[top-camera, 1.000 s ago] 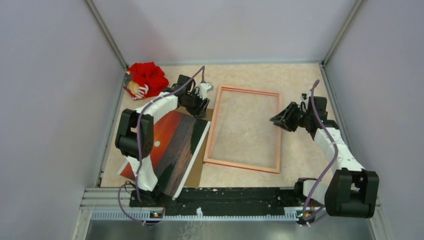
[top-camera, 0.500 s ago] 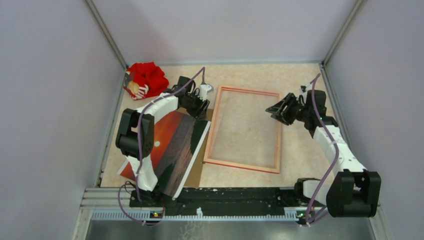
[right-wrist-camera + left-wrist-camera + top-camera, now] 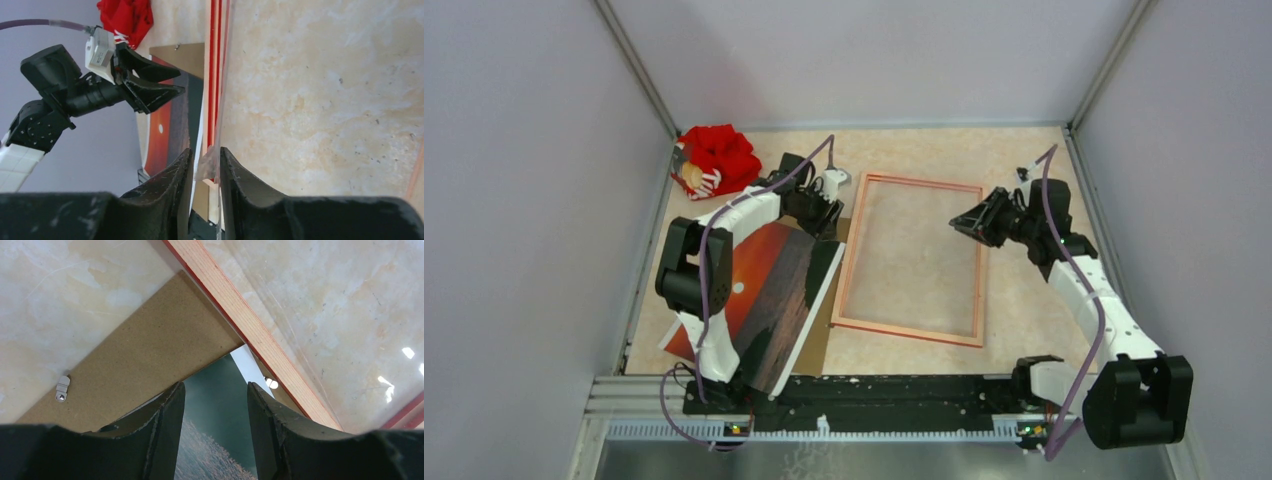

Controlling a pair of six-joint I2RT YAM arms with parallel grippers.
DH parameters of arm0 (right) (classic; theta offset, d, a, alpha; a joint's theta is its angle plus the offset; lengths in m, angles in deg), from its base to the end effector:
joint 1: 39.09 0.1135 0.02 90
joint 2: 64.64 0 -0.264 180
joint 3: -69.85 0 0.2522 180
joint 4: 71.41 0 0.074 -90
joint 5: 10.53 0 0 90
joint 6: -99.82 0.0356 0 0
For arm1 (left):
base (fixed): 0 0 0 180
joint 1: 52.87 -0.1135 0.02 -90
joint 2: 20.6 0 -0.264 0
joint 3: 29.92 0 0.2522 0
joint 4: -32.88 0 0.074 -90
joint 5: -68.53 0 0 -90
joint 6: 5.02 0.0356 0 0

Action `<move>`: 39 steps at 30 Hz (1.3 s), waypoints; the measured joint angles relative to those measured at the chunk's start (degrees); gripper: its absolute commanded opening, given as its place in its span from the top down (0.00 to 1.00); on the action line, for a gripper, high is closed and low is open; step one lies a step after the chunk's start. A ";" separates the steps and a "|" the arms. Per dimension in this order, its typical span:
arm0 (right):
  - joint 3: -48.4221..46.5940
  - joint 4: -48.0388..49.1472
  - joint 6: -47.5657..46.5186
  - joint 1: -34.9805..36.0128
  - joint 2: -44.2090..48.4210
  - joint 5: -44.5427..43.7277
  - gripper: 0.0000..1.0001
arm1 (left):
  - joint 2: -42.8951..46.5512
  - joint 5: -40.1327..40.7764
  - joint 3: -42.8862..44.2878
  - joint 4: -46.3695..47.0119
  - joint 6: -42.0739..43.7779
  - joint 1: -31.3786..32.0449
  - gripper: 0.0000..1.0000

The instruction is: Put the photo into the frame

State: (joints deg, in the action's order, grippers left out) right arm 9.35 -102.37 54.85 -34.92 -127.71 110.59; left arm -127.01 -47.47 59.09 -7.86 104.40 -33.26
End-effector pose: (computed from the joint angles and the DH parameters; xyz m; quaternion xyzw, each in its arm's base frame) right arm 0.2375 0.0358 0.2799 0.1773 0.8396 0.4046 0.3160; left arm 0.3633 -0.1460 0.2013 0.3712 0.8625 -0.2168 0.2671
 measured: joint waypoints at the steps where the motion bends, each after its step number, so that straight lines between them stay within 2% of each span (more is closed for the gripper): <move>1: 0.11 0.94 0.31 0.42 -0.20 -0.22 0.79 | 0.00 0.00 -0.04 0.00 -0.02 0.00 0.44; 6: 0.07 2.89 0.33 1.46 -1.81 -1.16 1.00 | -0.33 -0.22 -0.04 -0.22 -0.02 0.00 0.44; 18: -11.61 -3.63 -4.17 1.73 -4.59 -3.58 1.00 | -1.01 -0.76 0.31 -1.60 0.09 0.00 0.43; 26: -13.44 -3.85 -3.67 1.73 -6.80 -1.09 1.00 | -1.11 -1.01 0.76 -1.68 0.26 0.00 0.44; 39: -13.75 -1.05 3.37 1.75 -6.88 2.64 1.00 | -3.10 -1.38 0.76 -1.29 0.26 0.00 0.44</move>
State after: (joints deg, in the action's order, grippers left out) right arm -4.40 -103.41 58.22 -33.17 -134.60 113.23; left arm -130.11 -48.85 59.85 -9.15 104.66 -33.26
